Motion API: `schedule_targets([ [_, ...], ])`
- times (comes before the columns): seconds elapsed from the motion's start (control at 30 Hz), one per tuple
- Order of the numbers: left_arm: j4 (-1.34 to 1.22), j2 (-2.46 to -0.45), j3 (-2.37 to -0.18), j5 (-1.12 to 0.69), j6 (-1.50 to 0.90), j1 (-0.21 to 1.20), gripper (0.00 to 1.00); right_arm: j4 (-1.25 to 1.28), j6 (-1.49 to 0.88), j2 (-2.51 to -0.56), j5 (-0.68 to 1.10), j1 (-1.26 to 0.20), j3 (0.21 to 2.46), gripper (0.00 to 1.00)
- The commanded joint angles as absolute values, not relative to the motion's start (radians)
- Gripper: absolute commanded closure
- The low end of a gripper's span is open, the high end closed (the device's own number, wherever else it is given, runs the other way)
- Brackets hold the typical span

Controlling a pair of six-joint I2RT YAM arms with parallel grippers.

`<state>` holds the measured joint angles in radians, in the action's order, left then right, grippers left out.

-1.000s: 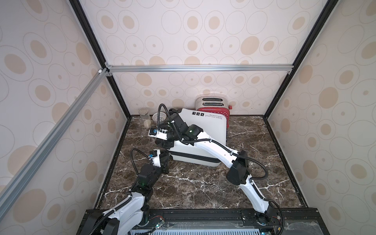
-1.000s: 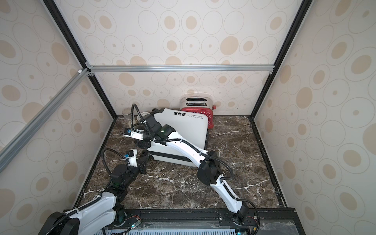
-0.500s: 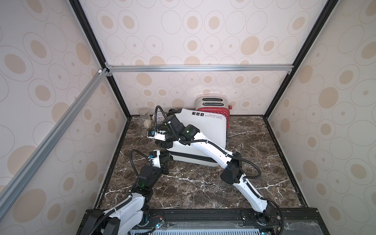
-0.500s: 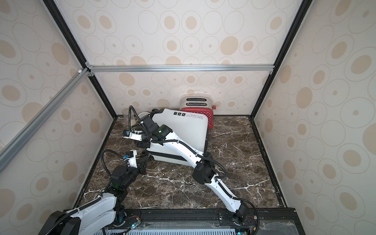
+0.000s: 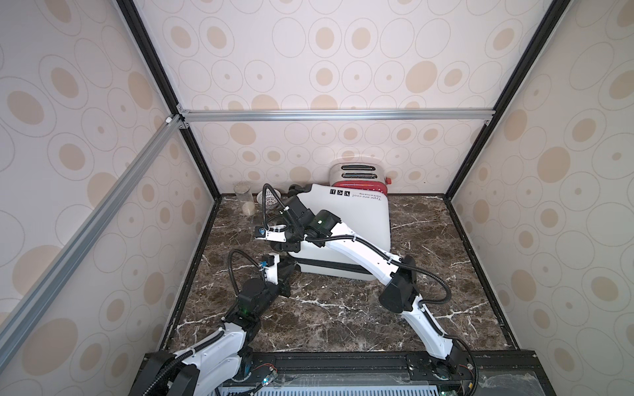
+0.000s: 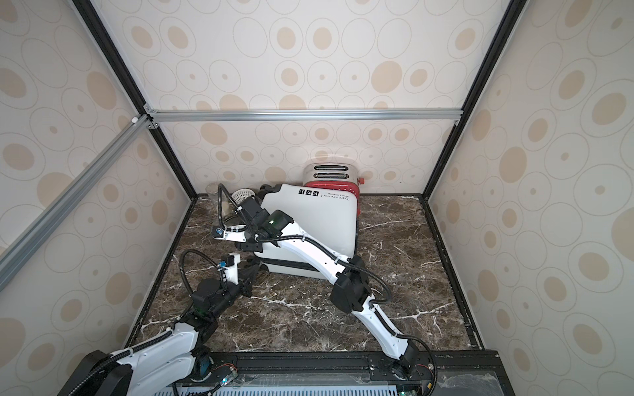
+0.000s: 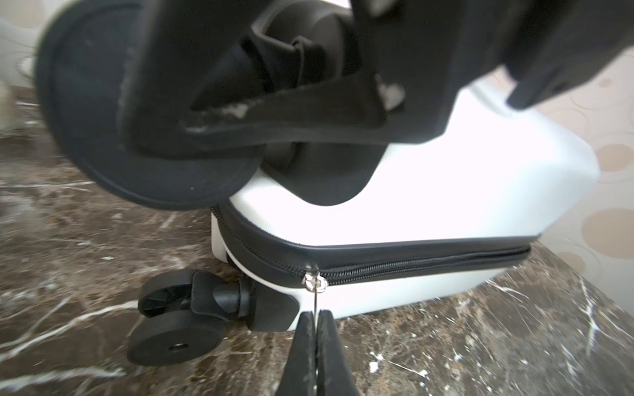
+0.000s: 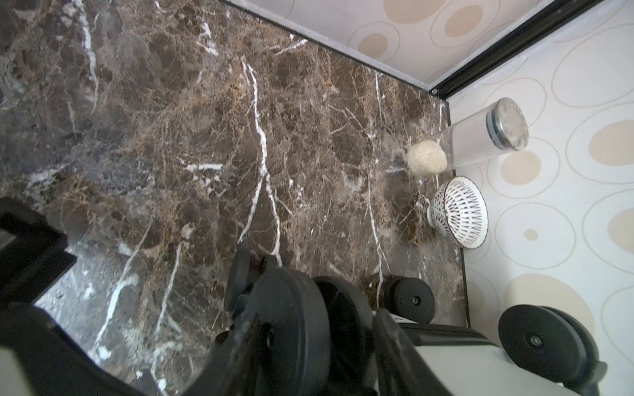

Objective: Open the suitcase zippers
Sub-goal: Pick up the suitcase from the center of the board.

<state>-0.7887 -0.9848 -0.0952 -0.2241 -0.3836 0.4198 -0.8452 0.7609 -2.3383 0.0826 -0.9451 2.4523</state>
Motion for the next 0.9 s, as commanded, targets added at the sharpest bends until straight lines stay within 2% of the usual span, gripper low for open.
schedule_targets([
  [0.0,-0.841,-1.017,-0.133,-0.236,-0.355,0.449,1.00,-1.176,0.769,-2.330,-0.027,-0.899,2.316,0.47],
  [0.13,-0.863,-1.060,-0.128,-0.220,-0.332,0.469,1.00,-1.227,0.771,-2.263,-0.051,-0.879,2.207,0.44],
  [0.23,-0.886,-1.100,-0.122,-0.210,-0.307,0.480,1.00,-1.248,0.770,-2.263,-0.045,-0.878,2.203,0.37],
  [0.33,-0.945,-1.147,-0.114,-0.224,-0.302,0.490,1.00,-1.257,0.765,-2.308,-0.045,-0.887,2.272,0.32],
  [0.5,-1.024,-1.203,-0.113,-0.250,-0.329,0.515,1.00,-1.343,0.780,-2.435,-0.058,-0.909,2.485,0.32],
  [0.53,-1.039,-1.206,-0.108,-0.248,-0.332,0.517,1.00,-1.355,0.780,-2.447,-0.034,-0.909,2.512,0.34],
  [0.63,-1.051,-1.196,-0.090,-0.237,-0.339,0.517,1.00,-1.307,0.779,-2.426,0.029,-0.908,2.502,0.53],
  [0.77,-1.025,-1.146,-0.074,-0.209,-0.340,0.517,1.00,-1.188,0.786,-2.325,0.040,-0.899,2.381,0.80],
  [0.87,-0.984,-1.112,-0.079,-0.189,-0.324,0.514,1.00,-1.121,0.805,-2.237,0.053,-0.892,2.272,0.86],
])
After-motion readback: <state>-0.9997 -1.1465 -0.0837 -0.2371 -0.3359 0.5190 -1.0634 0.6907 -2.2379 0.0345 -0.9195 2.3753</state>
